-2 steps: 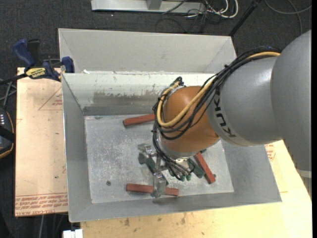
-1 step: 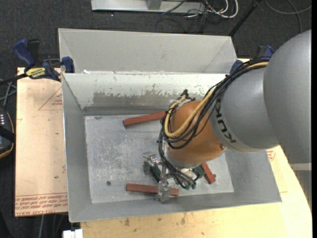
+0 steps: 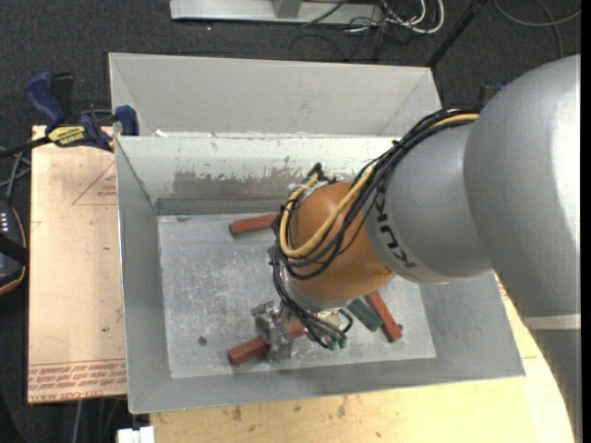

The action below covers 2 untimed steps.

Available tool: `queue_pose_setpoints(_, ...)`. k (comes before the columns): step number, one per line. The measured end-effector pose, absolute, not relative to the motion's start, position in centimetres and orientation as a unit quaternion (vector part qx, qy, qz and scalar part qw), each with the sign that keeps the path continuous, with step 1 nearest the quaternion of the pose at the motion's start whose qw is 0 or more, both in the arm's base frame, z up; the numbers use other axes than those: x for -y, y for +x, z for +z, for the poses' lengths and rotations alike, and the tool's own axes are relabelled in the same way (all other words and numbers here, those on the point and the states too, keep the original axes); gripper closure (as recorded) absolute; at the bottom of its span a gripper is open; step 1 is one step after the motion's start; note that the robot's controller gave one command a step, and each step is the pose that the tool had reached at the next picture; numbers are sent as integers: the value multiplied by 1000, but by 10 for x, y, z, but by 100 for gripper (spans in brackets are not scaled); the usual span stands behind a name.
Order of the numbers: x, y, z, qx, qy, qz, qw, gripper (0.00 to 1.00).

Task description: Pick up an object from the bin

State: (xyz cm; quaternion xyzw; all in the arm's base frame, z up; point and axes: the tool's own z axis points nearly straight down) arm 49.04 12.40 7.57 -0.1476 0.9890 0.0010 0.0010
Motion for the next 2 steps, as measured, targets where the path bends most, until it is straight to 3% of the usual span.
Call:
queue_pose_setpoints(1, -124, 490, 76, -989, -147, 1, 1, 100)
queue_pose_setpoints(2, -139, 493, 277, -988, -157, 1, 4, 100)
